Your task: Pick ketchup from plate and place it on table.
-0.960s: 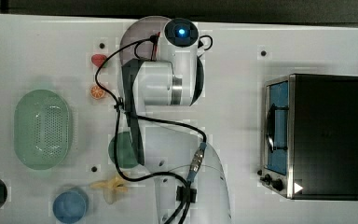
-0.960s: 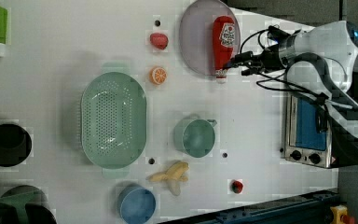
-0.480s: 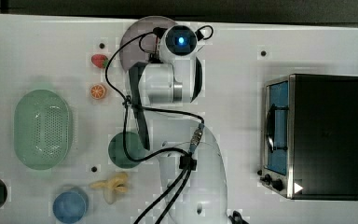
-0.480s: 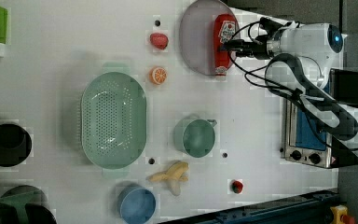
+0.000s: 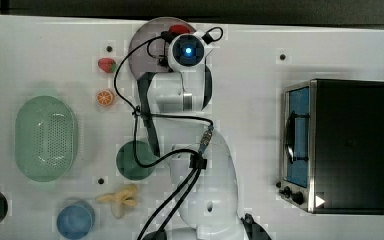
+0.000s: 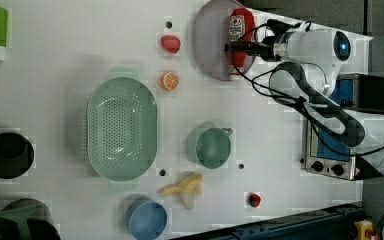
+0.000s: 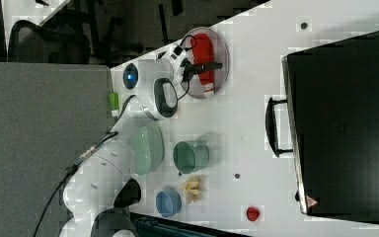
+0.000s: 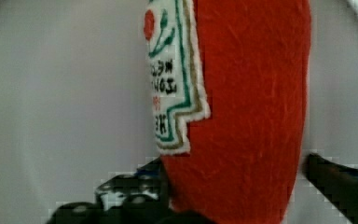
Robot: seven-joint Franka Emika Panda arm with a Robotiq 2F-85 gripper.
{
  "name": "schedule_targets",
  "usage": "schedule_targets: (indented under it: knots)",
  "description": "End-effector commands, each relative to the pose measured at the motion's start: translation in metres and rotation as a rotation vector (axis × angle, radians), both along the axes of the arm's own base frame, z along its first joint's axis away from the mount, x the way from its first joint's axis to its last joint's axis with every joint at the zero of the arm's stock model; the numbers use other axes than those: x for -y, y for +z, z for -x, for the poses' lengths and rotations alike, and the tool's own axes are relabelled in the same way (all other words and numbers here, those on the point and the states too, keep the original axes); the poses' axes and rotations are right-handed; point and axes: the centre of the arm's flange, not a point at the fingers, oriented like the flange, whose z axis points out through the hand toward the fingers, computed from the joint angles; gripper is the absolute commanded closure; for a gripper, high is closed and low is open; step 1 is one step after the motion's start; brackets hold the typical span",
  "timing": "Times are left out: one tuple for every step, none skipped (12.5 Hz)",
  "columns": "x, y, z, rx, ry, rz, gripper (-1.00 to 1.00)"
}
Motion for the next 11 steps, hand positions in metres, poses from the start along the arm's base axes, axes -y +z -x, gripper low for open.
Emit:
schedule_targets:
  knots:
    - [-0.008,0.018,-0.008,0.032,0.050,0.002,-0.42]
    - [-0.007,0.020,-0.009,0.036,0.049,0.002,-0.24]
    - [-0.008,0.023,-0.011,0.041,0.049,0.002,-0.24]
    - [-0.010,0.028,-0.014,0.052,0.051,-0.001,-0.24]
    - [-0.010,0.035,-0.017,0.065,0.049,-0.002,-0.24]
    - [-0.010,0.046,-0.022,0.083,0.040,-0.003,-0.24]
    - [-0.010,0.060,-0.028,0.102,0.023,-0.007,-0.24]
    - [-0.009,0.079,-0.034,0.119,-0.004,-0.010,-0.24]
    - [-0.006,0.100,-0.039,0.122,-0.038,-0.012,-0.24]
    - [-0.002,0.122,-0.041,0.106,-0.059,-0.008,-0.24]
    - [0.002,0.143,-0.041,0.079,-0.069,-0.004,-0.24]
